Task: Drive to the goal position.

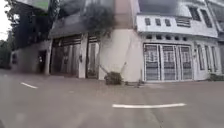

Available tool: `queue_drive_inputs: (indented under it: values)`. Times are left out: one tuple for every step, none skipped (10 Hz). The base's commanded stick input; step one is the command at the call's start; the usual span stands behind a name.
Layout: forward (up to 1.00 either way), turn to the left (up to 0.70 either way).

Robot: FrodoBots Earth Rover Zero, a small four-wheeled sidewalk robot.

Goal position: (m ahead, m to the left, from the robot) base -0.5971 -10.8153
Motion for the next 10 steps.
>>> queue_drive_inputs:
  values:
    - [0.00,-0.50]
    - [0.00,-0.50]
    - [0.00,-0.50]
    - [0.00,-0.50]
    - [0.00,-0.50]
    - [0.00,-0.50]
    - [0.00,-0.50]
    - [0.00,-0.50]
    - [0.00,-0.50]
    - [0.00,-0.50]
